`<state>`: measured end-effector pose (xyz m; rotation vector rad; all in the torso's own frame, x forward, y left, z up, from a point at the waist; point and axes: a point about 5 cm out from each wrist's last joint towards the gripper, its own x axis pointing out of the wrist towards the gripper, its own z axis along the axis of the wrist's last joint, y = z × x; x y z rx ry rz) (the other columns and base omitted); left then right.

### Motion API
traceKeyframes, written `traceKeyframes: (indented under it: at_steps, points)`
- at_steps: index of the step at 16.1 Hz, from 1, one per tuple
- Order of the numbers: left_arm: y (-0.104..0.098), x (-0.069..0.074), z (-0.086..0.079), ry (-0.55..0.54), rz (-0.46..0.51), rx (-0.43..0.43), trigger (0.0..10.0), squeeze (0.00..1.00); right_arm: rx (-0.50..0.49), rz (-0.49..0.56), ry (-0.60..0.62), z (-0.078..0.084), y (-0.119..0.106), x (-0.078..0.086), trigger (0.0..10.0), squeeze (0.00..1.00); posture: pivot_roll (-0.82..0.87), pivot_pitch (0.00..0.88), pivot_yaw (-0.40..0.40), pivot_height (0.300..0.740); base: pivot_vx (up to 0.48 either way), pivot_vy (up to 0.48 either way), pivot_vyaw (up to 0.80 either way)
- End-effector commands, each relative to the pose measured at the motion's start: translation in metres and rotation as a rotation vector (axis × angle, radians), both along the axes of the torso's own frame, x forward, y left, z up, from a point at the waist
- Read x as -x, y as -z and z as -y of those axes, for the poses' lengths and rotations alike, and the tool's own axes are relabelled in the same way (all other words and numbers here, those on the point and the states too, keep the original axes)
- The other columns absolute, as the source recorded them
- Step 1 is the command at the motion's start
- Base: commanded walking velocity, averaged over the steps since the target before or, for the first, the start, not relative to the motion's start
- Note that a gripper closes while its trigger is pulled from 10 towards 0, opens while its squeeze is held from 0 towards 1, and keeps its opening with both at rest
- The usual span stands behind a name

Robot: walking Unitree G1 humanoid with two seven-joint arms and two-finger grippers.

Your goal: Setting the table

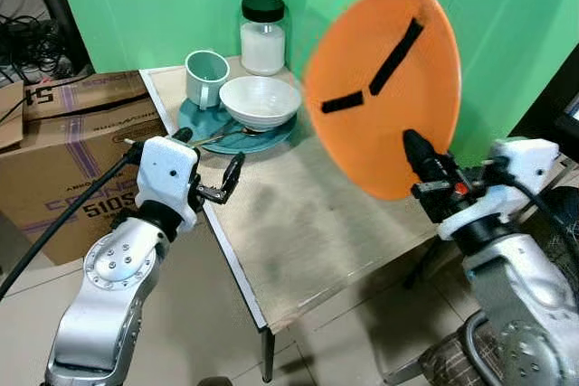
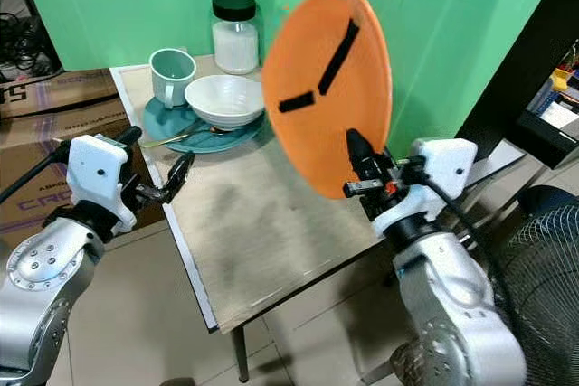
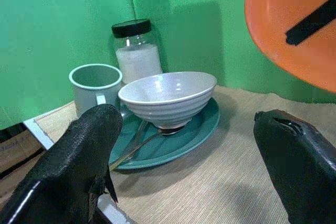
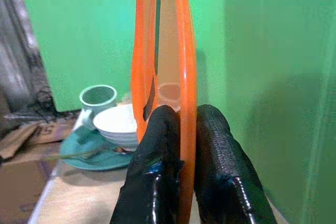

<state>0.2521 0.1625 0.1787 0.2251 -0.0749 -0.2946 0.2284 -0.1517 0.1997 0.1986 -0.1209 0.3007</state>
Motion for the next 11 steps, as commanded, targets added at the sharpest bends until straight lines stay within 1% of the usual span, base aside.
traceKeyframes:
  at_steps: [1, 6, 10, 11]
  points:
    - [-0.004, 0.0018, 0.0022, -0.01, 0.013, 0.0, 10.0, 0.0, 0.004, 0.046, 0.022, -0.0021, -0.0041, -0.0001, 10.0, 0.0, 0.12, 0.0, -0.059, 0.74, 0.0, 0.0, 0.0]
    - [-0.0038, 0.0008, 0.0045, -0.01, 0.01, -0.006, 10.0, 0.0, -0.027, 0.069, 0.016, -0.0086, -0.0003, 0.0016, 10.0, 0.0, 0.12, 0.0, -0.055, 0.74, 0.0, 0.0, 0.0]
    - [-0.0036, -0.0001, 0.0066, 0.001, 0.006, -0.009, 10.0, 0.0, -0.029, 0.087, 0.015, -0.0093, -0.0001, 0.0015, 10.0, 0.0, 0.12, 0.0, -0.053, 0.74, 0.0, 0.0, -0.51]
    - [-0.0036, 0.0001, 0.007, 0.004, 0.006, -0.012, 10.0, 0.0, -0.028, 0.087, 0.011, -0.0102, 0.0004, 0.0018, 10.0, 0.0, 0.12, 0.0, -0.055, 0.74, -0.386, 0.0, 0.0]
